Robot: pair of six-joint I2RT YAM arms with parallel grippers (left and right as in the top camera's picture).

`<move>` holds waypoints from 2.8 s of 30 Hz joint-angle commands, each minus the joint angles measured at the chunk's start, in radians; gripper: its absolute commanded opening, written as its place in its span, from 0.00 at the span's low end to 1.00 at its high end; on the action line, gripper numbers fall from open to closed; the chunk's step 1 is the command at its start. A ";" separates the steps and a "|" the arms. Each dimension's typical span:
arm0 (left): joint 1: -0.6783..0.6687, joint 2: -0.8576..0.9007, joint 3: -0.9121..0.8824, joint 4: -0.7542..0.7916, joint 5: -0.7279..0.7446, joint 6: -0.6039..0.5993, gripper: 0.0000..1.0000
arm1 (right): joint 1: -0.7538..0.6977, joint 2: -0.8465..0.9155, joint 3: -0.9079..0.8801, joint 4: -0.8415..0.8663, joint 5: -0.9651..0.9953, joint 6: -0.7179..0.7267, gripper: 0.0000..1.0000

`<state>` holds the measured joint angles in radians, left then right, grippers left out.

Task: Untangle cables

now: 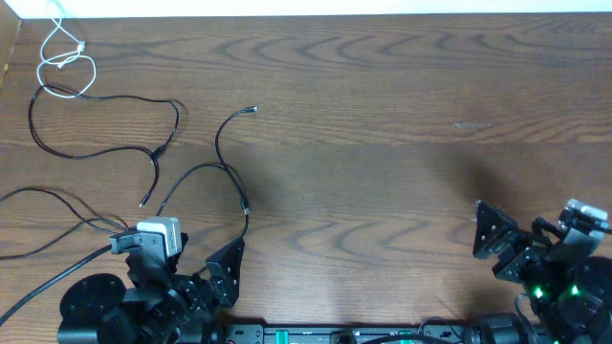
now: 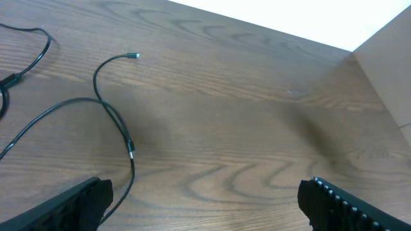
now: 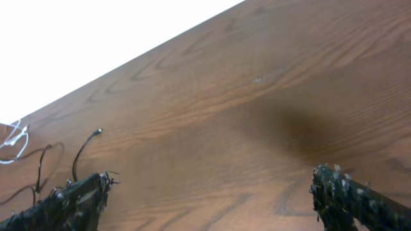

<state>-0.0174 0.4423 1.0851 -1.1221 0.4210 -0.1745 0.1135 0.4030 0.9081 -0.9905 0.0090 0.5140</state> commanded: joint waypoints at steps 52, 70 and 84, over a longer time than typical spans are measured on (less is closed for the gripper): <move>-0.004 0.000 -0.004 0.000 0.009 0.017 0.98 | -0.107 -0.397 -0.903 0.921 -0.068 -0.487 0.99; -0.004 0.000 -0.004 0.000 0.009 0.017 0.98 | -0.106 -0.391 -0.903 0.909 -0.037 -0.549 0.99; -0.004 0.000 -0.004 0.000 0.009 0.017 0.98 | -0.107 -0.336 -0.902 0.910 -0.030 -0.496 0.99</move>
<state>-0.0174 0.4423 1.0824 -1.1217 0.4210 -0.1745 0.0154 0.0578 0.0071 -0.0711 -0.0299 0.0177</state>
